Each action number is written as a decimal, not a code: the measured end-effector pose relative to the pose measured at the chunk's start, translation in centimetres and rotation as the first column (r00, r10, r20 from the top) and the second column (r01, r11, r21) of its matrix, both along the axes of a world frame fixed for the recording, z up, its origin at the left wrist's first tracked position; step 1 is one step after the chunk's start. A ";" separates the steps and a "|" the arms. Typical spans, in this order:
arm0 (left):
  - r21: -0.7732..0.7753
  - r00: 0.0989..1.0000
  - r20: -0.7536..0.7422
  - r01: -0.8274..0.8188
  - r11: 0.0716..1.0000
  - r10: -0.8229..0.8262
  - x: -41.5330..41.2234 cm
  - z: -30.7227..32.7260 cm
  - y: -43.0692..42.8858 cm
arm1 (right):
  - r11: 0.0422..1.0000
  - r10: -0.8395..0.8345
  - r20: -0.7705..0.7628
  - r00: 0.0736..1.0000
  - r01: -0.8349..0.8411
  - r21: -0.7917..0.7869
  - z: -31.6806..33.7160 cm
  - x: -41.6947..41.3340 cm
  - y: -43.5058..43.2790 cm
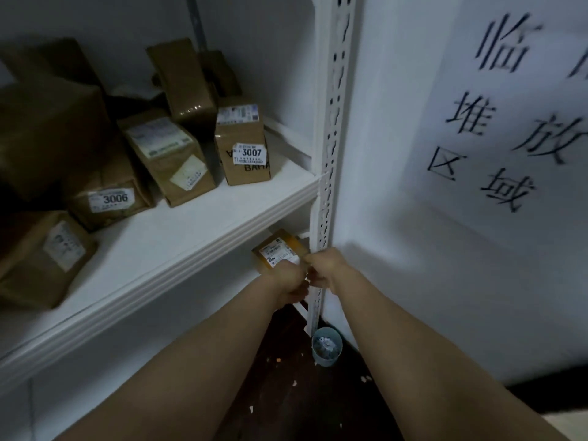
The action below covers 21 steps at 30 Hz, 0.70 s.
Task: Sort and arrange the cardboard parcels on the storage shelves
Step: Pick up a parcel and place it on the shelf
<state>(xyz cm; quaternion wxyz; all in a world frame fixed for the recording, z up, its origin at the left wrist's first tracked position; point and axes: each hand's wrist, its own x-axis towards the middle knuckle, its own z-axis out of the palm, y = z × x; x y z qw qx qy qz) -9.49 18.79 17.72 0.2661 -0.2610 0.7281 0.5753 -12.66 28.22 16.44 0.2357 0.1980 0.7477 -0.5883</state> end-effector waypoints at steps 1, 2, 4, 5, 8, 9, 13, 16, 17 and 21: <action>0.011 0.999 -0.011 0.042 0.999 -0.041 0.8 1.5 0.2 | 1.000 -0.007 -0.026 1.000 0.007 0.009 1.6 0.8 0.2; 0.030 0.996 -0.023 0.084 0.996 -0.084 1.6 3.0 0.4 | 1.000 -0.009 -0.056 0.998 0.010 0.021 3.1 1.5 0.3; 0.050 0.984 -0.070 0.169 0.984 -0.166 3.0 6.1 0.2 | 0.996 -0.002 -0.147 0.989 0.015 0.084 6.3 2.7 0.1; 0.041 0.978 -0.094 0.189 0.981 -0.184 3.1 7.2 0.3 | 0.993 -0.005 -0.181 0.983 0.026 0.114 7.2 2.7 0.0; -0.017 0.962 -0.212 0.175 0.984 -0.175 3.7 11.6 -1.2 | 0.989 -0.020 -0.291 0.956 0.062 0.136 11.4 3.3 -1.4; -0.052 0.952 -0.262 0.148 0.988 -0.156 3.9 13.2 -2.1 | 0.987 -0.016 -0.326 0.945 0.067 0.147 12.9 3.5 -2.2; -0.097 0.907 -0.421 -0.043 0.994 -0.002 3.8 17.2 -5.6 | 0.985 0.043 -0.406 0.913 0.030 0.172 16.1 3.2 -5.2; -0.157 0.870 -0.487 -0.175 0.972 0.078 3.2 18.6 -8.4 | 0.979 0.100 -0.489 0.866 0.001 0.203 17.0 2.5 -7.3; -0.191 0.857 -0.509 -0.210 0.959 0.086 2.7 19.0 -9.3 | 0.976 0.117 -0.512 0.851 -0.003 0.217 17.3 2.0 -7.9; -0.292 0.823 -0.558 -0.315 0.903 0.107 0.4 19.7 -11.7 | 0.938 0.184 -0.576 0.797 0.033 0.345 18.2 -0.4 -9.5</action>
